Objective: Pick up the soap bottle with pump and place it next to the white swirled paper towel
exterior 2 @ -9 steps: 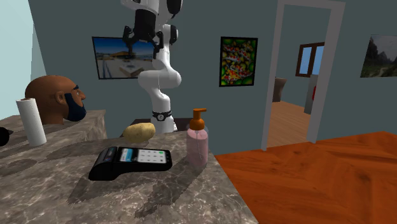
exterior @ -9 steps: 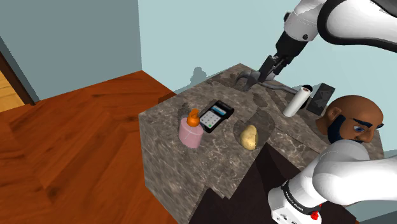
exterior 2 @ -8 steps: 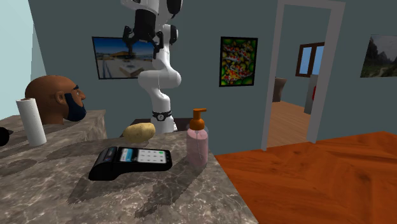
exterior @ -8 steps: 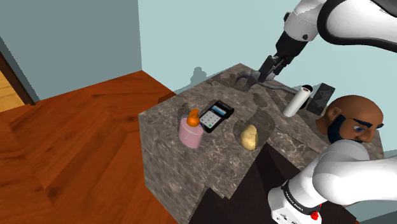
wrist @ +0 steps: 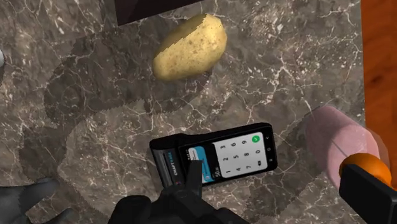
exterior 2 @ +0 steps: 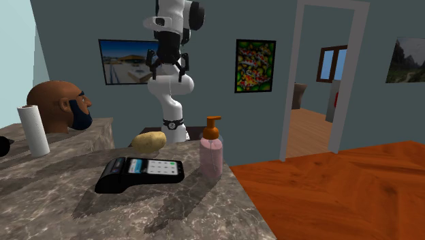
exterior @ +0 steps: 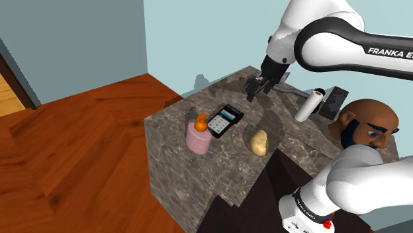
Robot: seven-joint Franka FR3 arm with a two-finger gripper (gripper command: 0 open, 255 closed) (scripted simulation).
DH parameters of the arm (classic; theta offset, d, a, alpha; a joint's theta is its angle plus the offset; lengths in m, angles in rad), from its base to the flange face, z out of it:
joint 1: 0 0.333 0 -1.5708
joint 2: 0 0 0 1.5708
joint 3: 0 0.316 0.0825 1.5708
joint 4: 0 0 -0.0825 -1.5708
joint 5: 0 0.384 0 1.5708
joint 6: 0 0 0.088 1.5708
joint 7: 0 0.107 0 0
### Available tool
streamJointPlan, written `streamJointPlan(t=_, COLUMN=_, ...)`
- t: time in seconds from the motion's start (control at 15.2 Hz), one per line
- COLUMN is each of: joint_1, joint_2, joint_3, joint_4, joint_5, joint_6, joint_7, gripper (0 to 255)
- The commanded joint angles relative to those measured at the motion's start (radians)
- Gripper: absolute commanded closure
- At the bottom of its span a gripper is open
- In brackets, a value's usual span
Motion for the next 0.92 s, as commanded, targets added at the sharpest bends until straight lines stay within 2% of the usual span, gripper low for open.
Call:
streamJointPlan(t=0.0, joint_1=0.010, joint_2=0.046, joint_3=0.024, joint_4=-0.014, joint_5=0.020, joint_6=0.049, joint_7=0.034, gripper=0)
streamJointPlan(t=0.46, joint_1=0.040, joint_2=0.223, joint_3=0.102, joint_4=-0.037, joint_5=0.075, joint_6=0.214, joint_7=0.142, gripper=0)
streamJointPlan(t=0.86, joint_1=0.060, joint_2=0.413, joint_3=0.167, joint_4=-0.011, joint_5=0.098, joint_6=0.351, joint_7=0.236, gripper=0)
